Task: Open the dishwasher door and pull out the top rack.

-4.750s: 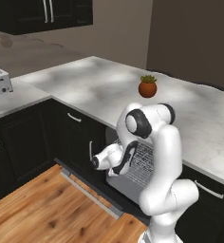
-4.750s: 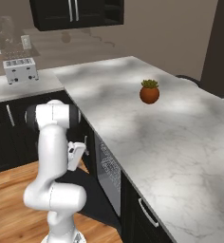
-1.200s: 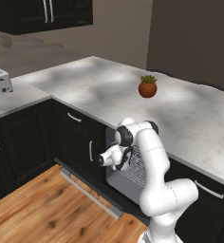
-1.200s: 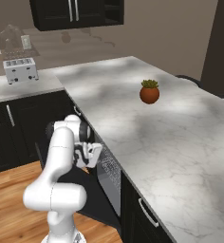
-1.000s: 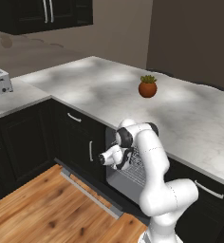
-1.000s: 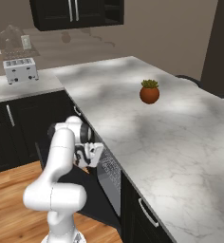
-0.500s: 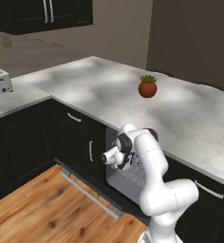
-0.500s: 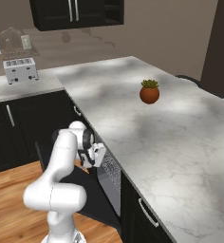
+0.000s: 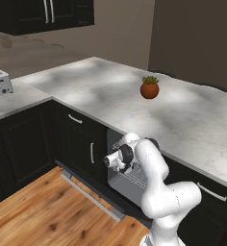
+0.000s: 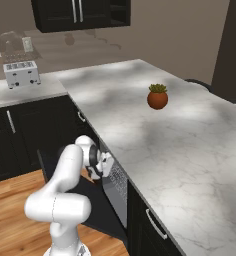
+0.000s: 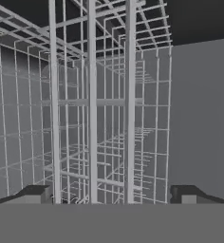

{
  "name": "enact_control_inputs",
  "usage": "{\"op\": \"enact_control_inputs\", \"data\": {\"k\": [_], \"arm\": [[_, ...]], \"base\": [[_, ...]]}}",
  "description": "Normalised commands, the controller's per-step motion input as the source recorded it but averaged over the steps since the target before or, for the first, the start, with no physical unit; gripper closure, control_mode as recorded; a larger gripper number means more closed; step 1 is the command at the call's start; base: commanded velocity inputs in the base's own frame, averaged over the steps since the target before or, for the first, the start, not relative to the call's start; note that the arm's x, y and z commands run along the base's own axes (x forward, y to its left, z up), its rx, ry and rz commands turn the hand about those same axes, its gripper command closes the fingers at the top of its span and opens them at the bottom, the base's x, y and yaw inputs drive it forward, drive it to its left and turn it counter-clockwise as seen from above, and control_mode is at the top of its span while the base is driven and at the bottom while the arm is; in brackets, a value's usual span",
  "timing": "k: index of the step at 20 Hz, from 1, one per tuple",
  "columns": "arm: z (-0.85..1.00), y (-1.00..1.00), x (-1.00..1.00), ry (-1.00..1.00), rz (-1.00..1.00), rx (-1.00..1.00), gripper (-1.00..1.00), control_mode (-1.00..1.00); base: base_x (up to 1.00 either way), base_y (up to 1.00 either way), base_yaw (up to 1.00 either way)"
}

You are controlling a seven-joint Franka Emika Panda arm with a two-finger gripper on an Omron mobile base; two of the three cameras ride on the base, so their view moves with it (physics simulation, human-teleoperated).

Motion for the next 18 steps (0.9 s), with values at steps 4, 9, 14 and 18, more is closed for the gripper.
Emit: {"op": "enact_control_inputs", "data": {"k": [4,9,14,18], "arm": [[-0.24,-0.08,0.28,0.00,0.00,0.00,-1.00,-1.00],[-0.20,-0.08,0.28,0.00,0.00,0.00,-1.00,-1.00],[-0.21,-0.08,0.27,0.02,0.00,0.00,-1.00,-1.00],[-0.22,-0.08,0.28,0.04,0.00,0.00,-1.00,-1.00]], "base": [[0.00,0.00,0.00],[0.00,0.00,0.00],[0.00,0.00,0.00],[0.00,0.00,0.00]]}}
